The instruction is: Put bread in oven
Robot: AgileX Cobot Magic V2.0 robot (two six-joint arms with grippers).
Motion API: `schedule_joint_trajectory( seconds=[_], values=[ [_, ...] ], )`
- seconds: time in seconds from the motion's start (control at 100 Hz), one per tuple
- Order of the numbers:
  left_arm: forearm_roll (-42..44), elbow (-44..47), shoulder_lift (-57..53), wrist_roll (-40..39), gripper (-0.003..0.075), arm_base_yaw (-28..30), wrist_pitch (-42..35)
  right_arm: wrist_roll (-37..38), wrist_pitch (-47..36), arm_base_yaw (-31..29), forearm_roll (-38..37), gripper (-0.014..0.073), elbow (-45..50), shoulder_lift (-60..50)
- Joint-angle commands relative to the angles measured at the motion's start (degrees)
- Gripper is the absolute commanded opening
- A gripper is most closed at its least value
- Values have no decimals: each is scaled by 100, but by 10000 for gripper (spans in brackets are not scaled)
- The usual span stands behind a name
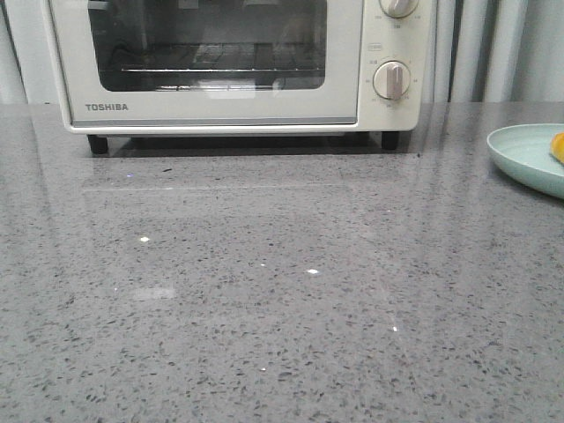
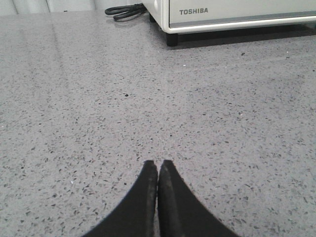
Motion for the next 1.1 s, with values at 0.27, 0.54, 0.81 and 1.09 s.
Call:
schedule_joint_trajectory(
  seconds=[0.27, 0.54, 0.81, 1.09],
  values=[
    [-47, 127, -158, -46, -21, 9, -408, -60, -160, -35, -37, -48, 141, -114],
    [-47, 127, -158, -46, -21, 9, -408, -60, -160, -35, -37, -48, 141, -114],
    [212, 127, -158, -35, -21, 9, -539, -60, -183, -35, -37, -48, 141, -114],
    [-2910, 127, -158, -46, -21, -3, -2051, 77, -3263, -35, -377, -48, 141, -114]
  ],
)
